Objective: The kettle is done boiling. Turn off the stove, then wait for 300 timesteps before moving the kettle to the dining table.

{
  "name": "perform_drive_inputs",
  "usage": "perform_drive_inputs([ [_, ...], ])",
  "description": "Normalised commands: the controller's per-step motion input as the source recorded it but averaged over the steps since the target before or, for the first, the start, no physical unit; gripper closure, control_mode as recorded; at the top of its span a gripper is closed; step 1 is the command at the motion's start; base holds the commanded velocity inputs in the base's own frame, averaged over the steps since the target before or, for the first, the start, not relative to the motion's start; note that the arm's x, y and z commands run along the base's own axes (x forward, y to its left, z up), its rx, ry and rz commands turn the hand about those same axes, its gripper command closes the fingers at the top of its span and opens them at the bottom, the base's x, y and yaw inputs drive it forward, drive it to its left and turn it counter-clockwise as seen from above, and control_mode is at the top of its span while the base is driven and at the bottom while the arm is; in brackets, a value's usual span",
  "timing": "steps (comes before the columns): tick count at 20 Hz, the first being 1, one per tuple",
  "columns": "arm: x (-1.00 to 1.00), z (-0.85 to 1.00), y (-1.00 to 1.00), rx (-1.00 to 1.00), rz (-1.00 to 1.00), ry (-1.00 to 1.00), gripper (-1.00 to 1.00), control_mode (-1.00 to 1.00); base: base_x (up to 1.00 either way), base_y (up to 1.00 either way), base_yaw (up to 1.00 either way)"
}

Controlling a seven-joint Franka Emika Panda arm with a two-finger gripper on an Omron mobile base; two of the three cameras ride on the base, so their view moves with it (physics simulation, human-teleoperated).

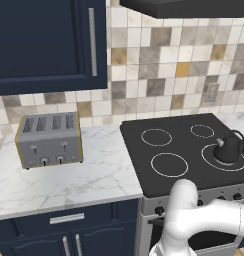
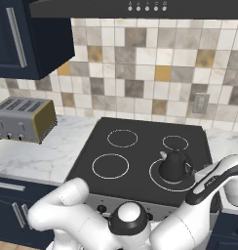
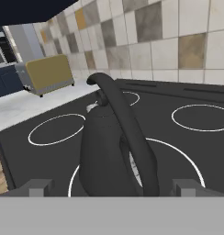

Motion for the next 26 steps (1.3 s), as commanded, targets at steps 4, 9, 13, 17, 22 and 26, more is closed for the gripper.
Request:
perform_drive_inputs([
  [4,0.15,-0.20,-0.01,-0.01,0.16,0.00,-1.00,-1.00,0.00,0.00,0.00],
  [9,0.31,-0.03,0.00,-0.01,0.09,0.02,-1.00,-1.00,0.00,0.00,0.00],
  [13,0.33,-0.01,0.00,0.00,0.01,0.07,-1.00,-1.00,0.00,0.00,0.00],
  [17,0.29,-0.05,0.00,0.00,0.00,0.08,-1.00,-1.00,0.00,0.00,0.00],
  [22,0.04,-0.05,0.00,0.00,0.00,0.01,-1.00,-1.00,0.00,0.00,0.00],
  [26,-0.12,-0.01,0.00,0.00,0.00,-0.02,-1.00,-1.00,0.00,0.00,0.00],
])
